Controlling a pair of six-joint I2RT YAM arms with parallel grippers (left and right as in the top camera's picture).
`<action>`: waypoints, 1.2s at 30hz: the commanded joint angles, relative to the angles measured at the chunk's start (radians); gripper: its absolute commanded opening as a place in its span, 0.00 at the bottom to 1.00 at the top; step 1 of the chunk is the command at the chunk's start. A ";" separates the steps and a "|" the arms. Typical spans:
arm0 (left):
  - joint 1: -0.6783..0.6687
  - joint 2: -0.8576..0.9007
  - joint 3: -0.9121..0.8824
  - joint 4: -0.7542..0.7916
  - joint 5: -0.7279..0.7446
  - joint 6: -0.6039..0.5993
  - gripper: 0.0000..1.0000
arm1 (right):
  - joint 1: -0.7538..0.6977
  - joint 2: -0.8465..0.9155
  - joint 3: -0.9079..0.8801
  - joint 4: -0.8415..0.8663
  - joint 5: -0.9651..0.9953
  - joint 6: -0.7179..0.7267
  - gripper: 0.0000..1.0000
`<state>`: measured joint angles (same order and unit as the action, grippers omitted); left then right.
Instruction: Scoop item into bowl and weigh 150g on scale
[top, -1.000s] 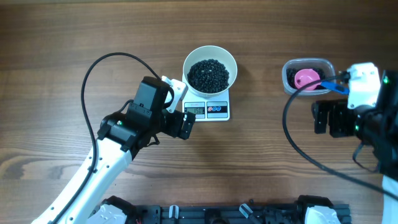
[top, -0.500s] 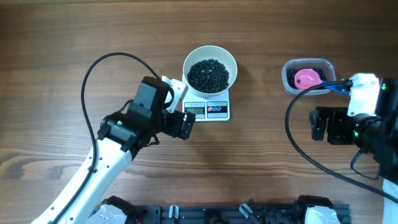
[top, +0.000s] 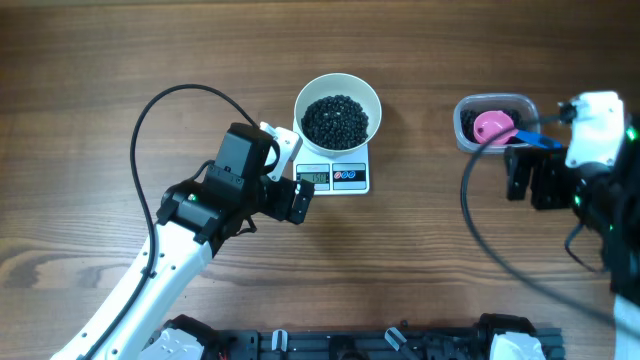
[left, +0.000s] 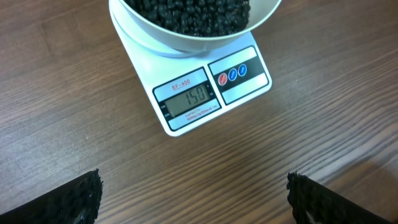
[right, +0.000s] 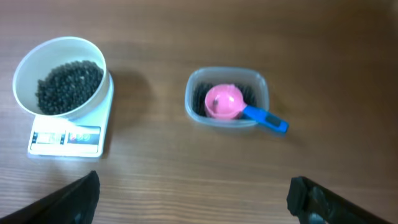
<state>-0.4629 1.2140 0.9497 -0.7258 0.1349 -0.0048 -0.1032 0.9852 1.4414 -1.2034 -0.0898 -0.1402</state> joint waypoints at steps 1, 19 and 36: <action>-0.005 0.004 0.018 0.003 -0.005 -0.003 1.00 | 0.019 -0.150 -0.094 0.104 -0.061 -0.069 1.00; -0.005 0.004 0.018 0.003 -0.005 -0.003 1.00 | 0.022 -0.647 -1.088 1.144 -0.215 -0.061 1.00; -0.005 0.004 0.018 0.003 -0.005 -0.003 1.00 | 0.022 -0.960 -1.400 1.313 -0.188 -0.016 1.00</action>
<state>-0.4629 1.2140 0.9497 -0.7254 0.1352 -0.0048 -0.0856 0.0696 0.0765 0.0849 -0.2844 -0.1764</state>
